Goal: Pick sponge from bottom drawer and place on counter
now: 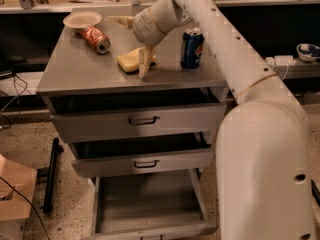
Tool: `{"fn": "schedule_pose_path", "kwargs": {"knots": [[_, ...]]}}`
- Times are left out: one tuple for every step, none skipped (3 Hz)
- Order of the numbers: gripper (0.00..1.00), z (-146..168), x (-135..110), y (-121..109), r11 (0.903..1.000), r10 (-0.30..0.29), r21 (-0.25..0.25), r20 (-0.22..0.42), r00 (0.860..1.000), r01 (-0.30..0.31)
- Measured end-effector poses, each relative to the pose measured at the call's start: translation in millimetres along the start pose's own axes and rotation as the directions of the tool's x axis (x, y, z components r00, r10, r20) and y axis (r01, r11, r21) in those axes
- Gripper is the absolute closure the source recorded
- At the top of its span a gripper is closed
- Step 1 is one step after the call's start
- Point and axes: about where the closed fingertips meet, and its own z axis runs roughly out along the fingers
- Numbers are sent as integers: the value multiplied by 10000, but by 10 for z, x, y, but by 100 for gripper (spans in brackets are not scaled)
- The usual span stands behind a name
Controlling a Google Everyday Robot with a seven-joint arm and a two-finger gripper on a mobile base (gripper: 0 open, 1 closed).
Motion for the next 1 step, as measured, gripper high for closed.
{"fn": "schedule_pose_path", "kwargs": {"knots": [[0,0,0,0,10000,0,0,0,10000,0]]}}
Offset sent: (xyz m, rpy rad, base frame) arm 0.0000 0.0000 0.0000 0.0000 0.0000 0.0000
